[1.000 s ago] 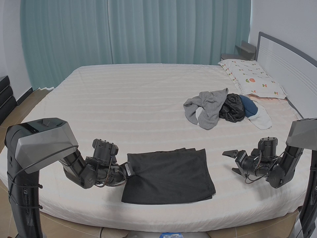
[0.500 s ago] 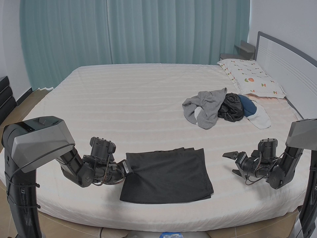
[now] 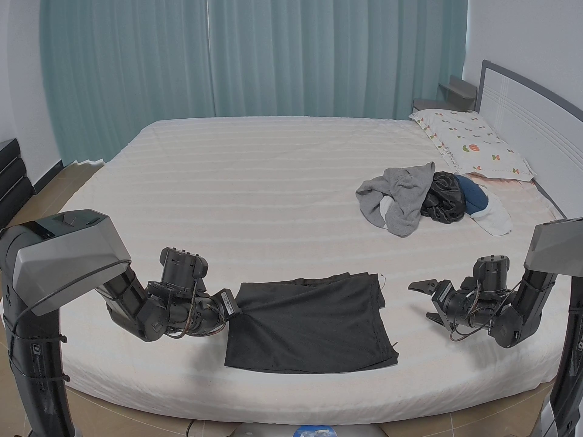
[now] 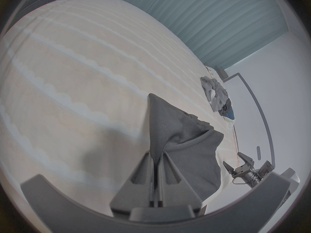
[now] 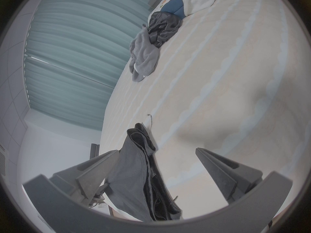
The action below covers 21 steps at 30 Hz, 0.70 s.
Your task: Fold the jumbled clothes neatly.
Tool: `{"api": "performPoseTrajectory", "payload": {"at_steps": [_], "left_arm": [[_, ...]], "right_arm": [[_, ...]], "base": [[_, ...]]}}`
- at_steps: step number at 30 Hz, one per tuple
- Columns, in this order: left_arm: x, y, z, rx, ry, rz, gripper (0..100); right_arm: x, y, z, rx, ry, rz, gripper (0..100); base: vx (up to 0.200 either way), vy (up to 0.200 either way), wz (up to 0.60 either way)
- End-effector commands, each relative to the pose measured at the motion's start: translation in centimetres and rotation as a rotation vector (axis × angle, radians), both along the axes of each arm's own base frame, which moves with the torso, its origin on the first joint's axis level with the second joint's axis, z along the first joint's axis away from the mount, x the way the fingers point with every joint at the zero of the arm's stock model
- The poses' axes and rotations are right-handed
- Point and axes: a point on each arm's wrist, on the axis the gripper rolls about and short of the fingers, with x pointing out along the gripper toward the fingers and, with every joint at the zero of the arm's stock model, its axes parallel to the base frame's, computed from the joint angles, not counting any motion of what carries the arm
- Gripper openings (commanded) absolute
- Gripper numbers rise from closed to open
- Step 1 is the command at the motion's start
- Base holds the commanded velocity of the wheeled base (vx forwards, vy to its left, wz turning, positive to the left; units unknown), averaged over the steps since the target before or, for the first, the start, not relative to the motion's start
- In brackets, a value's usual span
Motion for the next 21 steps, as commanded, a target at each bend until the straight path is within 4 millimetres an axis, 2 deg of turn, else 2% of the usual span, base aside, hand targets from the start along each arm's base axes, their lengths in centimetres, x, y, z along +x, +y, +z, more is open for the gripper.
{"api": "performPoseTrajectory", "payload": {"at_steps": [1, 21], "left_arm": [[0.05, 0.13, 0.25, -0.01, -0.002, 0.014, 0], [0.3, 0.86, 0.36, -0.018, 0.003, 0.041, 0]], "right_arm": [[0.0, 0.01, -0.06, 0.0, 0.002, 0.0, 100], [0.0, 0.01, -0.11, 0.0, 0.003, 0.0, 100]], "base": [[0.0, 0.2, 0.0], [0.0, 0.2, 0.0]]}}
